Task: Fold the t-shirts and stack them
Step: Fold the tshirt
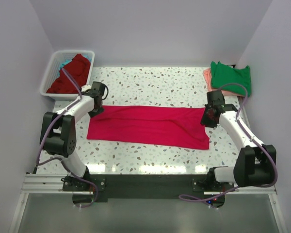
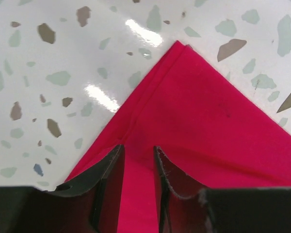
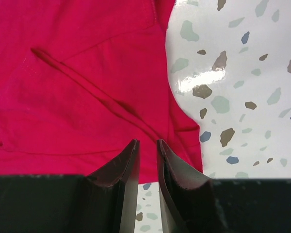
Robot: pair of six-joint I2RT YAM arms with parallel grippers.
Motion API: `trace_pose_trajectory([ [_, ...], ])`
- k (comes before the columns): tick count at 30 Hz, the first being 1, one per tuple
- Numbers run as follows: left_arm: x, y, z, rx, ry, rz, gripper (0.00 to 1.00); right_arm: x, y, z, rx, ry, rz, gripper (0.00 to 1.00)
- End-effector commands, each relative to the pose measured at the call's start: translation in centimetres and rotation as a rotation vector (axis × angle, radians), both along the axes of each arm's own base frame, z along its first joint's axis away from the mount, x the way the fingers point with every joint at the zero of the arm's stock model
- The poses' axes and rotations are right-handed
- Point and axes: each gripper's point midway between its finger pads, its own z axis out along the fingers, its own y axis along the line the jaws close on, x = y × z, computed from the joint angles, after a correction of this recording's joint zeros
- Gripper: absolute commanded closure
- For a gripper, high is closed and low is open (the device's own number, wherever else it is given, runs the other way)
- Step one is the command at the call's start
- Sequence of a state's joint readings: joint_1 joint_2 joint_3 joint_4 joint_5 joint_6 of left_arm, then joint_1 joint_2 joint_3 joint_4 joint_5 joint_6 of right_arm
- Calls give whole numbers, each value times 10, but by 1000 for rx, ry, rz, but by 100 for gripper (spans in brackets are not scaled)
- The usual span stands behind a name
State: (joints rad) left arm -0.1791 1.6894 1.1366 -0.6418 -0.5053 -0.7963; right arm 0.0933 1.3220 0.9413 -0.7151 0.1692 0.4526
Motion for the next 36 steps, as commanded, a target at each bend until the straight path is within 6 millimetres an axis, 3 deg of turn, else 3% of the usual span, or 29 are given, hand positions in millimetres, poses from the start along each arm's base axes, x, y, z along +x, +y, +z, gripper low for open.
trace_pose_trajectory([
  [1,33,-20,-8,-64,-40,-101,66,21,11,11,37,-62,21,76],
  [9,56,-23,-9,-63,-71,-94,65,38,23,5,44,-62,55,76],
  [16,45,-4,-32,37,56,-16,65,70,29,4,36,-89,85,75],
  [22,41,5,-46,58,127,8,66,103,53,-4,60,-88,166,74],
  [30,41,26,-46,88,159,59,66,110,89,-25,70,-29,264,70],
  [36,48,28,-41,86,143,59,66,106,100,-37,71,4,293,70],
])
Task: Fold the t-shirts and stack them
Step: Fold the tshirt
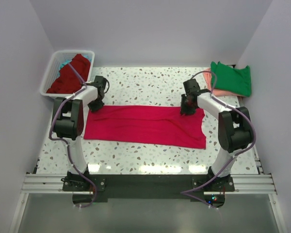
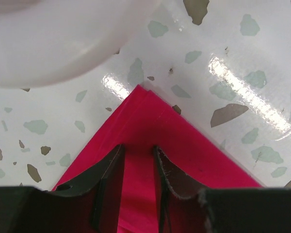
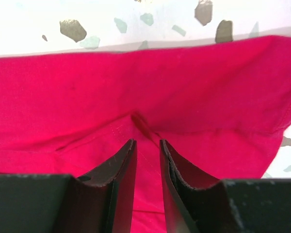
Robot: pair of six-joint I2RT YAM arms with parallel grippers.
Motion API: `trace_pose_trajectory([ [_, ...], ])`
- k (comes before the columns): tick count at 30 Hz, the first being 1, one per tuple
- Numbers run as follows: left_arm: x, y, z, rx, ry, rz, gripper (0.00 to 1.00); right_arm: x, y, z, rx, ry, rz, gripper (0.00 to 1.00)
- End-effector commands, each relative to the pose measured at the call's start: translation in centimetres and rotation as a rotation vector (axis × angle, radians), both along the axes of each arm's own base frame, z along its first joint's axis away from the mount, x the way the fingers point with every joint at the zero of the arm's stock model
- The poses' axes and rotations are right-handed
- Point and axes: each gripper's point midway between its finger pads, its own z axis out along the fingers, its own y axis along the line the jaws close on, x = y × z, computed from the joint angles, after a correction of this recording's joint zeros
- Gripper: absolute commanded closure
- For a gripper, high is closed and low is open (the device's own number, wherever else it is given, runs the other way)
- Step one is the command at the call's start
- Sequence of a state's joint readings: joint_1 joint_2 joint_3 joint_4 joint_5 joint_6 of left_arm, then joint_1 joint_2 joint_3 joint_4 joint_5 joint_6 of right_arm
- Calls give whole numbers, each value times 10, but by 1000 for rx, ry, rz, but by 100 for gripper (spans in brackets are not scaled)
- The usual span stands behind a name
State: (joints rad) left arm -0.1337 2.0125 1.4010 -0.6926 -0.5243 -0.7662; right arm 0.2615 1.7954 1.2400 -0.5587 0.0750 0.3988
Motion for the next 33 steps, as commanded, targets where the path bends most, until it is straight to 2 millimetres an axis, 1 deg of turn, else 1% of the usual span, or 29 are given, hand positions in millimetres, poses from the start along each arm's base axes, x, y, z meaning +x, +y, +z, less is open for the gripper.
trace_pose_trajectory([
  [1,-1,14,1,39,22,29,66,12,11,3,18,-26,37,70],
  [7,2,11,2,22,15,15,66,18,25,0,22,-31,66,69],
  [10,2,9,1,18,15,7,66,22,31,1,26,-40,77,69],
  [13,2,9,0,13,17,4,66,23,35,-5,19,-24,87,69],
  [14,2,8,0,12,17,1,66,22,36,-11,13,-10,91,68],
  [17,2,9,0,12,16,-1,66,20,37,-17,6,12,96,70],
  [19,3,9,1,12,14,-4,66,18,37,-19,3,23,96,81],
  [20,3,8,2,10,14,-6,67,16,38,-19,1,25,100,88],
  [21,2,8,1,9,14,-8,67,15,38,-19,1,27,99,100],
  [27,2,7,1,5,16,-10,67,5,41,-6,-35,10,105,100],
  [28,2,8,1,6,17,-10,67,3,41,1,-40,-1,106,100],
  [30,2,7,1,3,15,-12,67,-2,46,9,-45,-15,118,100],
  [31,3,7,1,2,12,-12,67,-7,51,19,-46,-32,132,100],
  [33,2,7,1,0,14,-13,67,-12,54,26,-49,-45,138,100],
])
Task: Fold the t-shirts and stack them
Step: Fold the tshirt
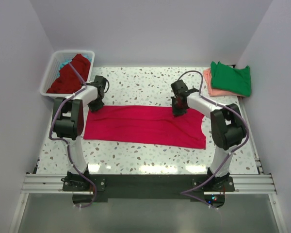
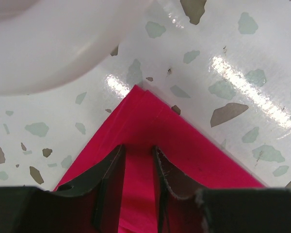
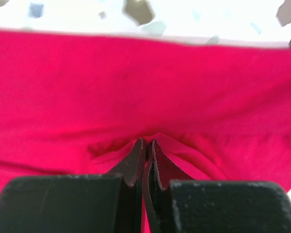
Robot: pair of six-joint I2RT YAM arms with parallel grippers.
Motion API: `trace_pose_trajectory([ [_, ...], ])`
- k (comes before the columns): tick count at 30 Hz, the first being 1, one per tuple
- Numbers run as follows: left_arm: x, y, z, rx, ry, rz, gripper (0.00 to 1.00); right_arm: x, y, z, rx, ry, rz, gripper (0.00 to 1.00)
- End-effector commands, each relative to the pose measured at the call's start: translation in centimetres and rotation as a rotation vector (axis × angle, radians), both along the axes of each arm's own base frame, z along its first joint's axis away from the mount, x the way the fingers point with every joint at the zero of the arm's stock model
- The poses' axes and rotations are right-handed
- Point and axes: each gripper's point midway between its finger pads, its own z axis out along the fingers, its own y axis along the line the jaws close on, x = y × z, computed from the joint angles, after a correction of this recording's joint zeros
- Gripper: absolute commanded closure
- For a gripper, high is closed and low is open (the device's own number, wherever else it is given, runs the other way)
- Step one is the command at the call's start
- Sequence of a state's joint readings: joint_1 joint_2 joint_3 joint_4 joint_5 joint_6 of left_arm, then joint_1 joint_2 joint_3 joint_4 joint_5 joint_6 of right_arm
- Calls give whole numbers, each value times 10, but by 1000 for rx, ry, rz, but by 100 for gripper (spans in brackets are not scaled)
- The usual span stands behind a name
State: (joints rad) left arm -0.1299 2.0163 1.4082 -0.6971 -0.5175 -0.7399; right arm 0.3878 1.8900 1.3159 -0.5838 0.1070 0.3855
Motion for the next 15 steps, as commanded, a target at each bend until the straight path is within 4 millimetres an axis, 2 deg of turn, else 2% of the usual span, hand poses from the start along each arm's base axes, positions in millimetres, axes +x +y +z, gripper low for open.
trace_pose_trajectory([
  [1,1,5,0,-3,2,7,67,-15,14,50,14,-87,26,100],
  [4,1,5,0,-6,1,5,67,-31,23,60,33,-84,45,100],
  [8,1,5,0,-7,0,2,67,-55,31,61,51,-45,76,100],
  [12,1,4,-1,-11,0,0,67,-84,36,52,75,34,99,100],
  [13,1,4,-2,-11,3,0,67,-92,43,50,99,57,123,100],
  [15,0,4,-3,-12,4,-1,67,-106,41,46,89,91,124,99],
])
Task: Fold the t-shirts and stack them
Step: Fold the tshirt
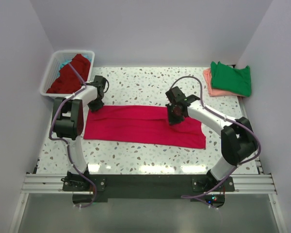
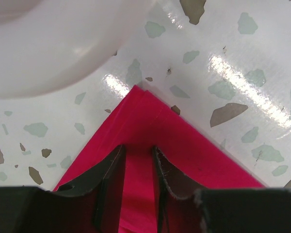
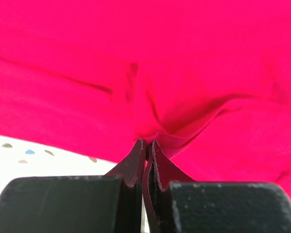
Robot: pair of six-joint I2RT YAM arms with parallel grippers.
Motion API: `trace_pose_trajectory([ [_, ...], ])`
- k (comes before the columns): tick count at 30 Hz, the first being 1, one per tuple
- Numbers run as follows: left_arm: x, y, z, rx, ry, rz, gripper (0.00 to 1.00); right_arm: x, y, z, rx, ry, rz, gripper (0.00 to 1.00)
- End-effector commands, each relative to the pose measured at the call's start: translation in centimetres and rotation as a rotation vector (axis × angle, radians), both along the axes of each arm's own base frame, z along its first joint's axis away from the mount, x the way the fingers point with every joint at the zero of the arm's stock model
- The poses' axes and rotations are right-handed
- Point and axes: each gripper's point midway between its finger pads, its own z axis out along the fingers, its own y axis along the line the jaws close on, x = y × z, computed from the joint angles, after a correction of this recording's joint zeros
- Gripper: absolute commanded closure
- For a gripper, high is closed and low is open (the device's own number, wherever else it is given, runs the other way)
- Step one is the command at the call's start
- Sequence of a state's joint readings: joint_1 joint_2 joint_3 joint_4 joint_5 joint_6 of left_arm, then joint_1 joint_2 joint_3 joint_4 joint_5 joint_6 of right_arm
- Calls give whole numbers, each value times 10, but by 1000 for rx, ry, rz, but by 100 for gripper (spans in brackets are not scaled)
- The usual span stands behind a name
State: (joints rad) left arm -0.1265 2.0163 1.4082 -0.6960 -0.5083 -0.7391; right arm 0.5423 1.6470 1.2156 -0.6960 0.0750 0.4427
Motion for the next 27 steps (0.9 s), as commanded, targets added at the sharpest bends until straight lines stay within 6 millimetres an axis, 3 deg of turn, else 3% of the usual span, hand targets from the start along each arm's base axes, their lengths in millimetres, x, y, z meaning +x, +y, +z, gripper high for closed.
trace_pose_trajectory([
  [1,0,3,-3,-3,5,-3,67,-42,4,-4,24,113,28,96],
  [4,-1,4,-3,-1,8,-1,67,-60,9,1,53,140,53,91],
  [7,-1,3,-2,-3,5,-3,67,-69,11,8,73,151,60,72],
  [11,1,3,-1,-7,-2,-4,67,-63,3,23,51,88,53,65],
  [14,1,2,0,-10,-5,-5,68,-48,-15,31,-40,10,-12,61],
  [16,1,2,1,-10,-5,-5,68,-36,-39,31,-158,-43,-91,62],
  [19,0,2,2,-13,-8,-7,68,-16,-55,25,-214,-67,-183,66],
  [27,0,-4,6,-30,-17,-31,68,55,-57,0,-176,-139,-198,71],
])
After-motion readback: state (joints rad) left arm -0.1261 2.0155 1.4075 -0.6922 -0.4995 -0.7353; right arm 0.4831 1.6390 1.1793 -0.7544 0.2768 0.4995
